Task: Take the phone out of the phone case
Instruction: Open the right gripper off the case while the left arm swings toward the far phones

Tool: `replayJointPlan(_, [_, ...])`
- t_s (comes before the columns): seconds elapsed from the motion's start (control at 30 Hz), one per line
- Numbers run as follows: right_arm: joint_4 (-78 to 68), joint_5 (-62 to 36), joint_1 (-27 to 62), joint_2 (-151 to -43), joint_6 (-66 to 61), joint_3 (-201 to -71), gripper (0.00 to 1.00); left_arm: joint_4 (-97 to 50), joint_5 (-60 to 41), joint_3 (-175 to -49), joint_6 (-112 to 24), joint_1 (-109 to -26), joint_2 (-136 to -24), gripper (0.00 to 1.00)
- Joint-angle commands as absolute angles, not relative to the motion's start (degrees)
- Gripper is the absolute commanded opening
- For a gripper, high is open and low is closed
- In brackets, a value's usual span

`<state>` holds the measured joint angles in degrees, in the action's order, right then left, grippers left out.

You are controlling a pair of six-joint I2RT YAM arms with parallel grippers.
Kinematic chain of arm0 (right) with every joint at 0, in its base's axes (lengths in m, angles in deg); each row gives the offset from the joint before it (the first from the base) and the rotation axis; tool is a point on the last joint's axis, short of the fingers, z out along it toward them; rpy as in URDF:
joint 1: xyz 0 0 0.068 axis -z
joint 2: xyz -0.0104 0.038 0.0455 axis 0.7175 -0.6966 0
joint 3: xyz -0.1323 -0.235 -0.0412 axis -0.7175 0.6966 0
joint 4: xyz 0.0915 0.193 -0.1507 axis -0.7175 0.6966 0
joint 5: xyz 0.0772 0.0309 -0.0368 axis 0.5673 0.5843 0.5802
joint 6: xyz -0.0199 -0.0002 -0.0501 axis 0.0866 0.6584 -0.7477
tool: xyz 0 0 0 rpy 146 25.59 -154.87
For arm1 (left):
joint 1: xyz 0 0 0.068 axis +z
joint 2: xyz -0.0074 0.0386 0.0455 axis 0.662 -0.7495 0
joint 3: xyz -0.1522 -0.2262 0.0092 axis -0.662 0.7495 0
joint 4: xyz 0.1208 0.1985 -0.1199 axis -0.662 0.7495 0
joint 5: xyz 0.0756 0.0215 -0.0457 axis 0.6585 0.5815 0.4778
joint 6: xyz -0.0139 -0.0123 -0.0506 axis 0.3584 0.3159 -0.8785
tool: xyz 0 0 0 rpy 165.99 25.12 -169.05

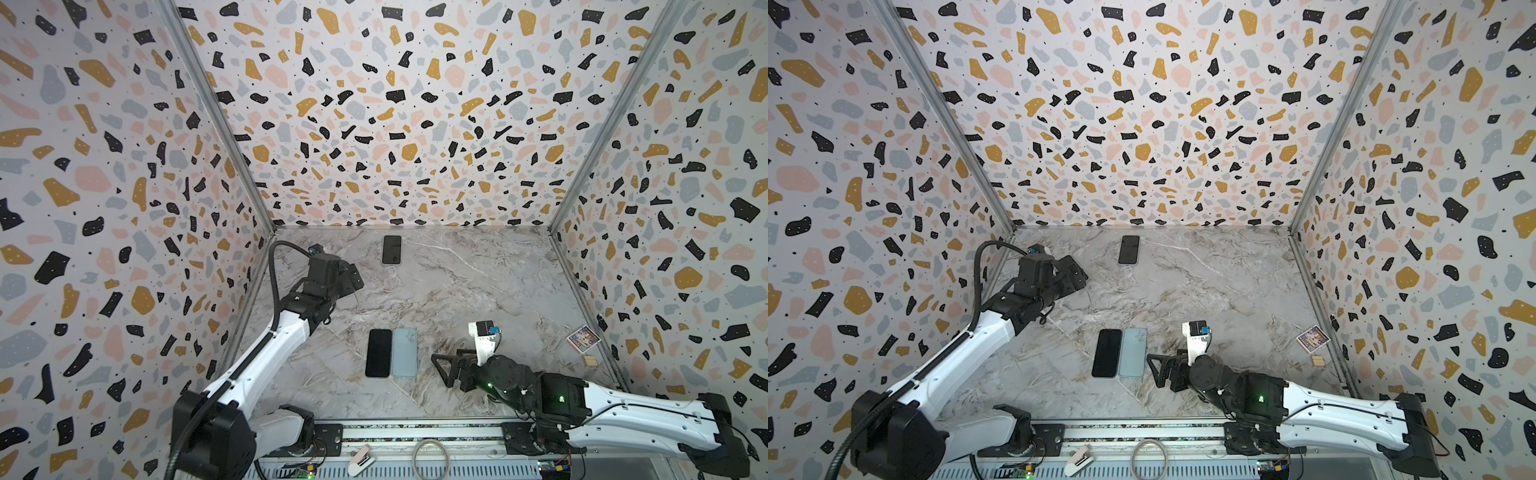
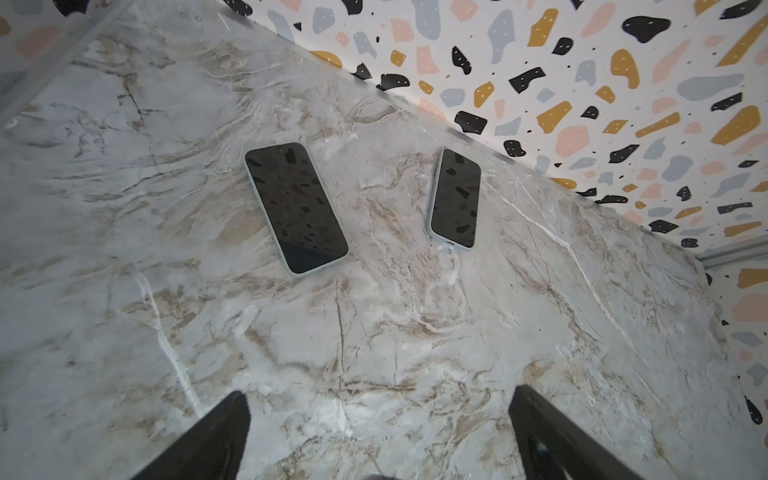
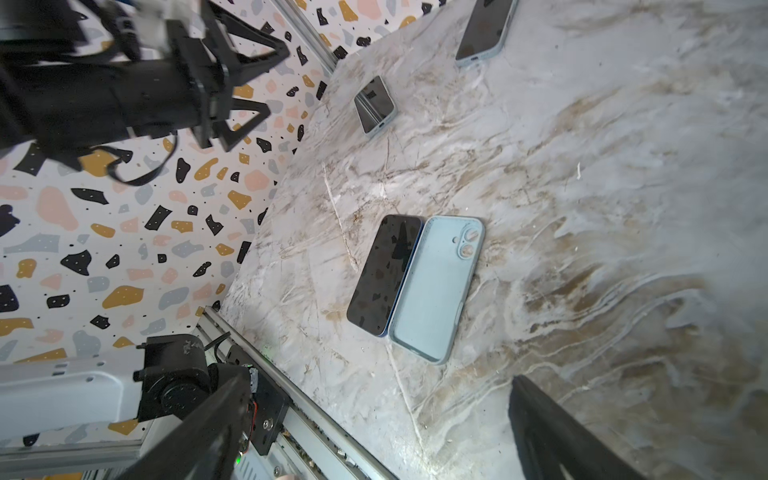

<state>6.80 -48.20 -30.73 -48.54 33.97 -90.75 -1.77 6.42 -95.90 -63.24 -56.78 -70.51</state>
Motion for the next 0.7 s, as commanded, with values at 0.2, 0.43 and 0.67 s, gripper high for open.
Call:
replayJointPlan(0.2, [17.3, -52.2, -31.1, -41.5, 23.6, -95.8, 0.99, 0.8, -4.4, -107.9, -66.0, -50.9, -87.8, 1.0])
replayJointPlan(0.43, [17.3, -53.2, -31.0, -38.8, 23.3, -94.4, 0.99, 8.4, -6.3, -119.6, -67.5, -49.0, -101.8, 1.0])
replayJointPlan(0.67, [16.6, -54.2, -31.0, -38.8, 23.4, -92.7, 0.99, 12.9, -8.3, -127.9, -69.2, -47.5, -110.7, 1.0])
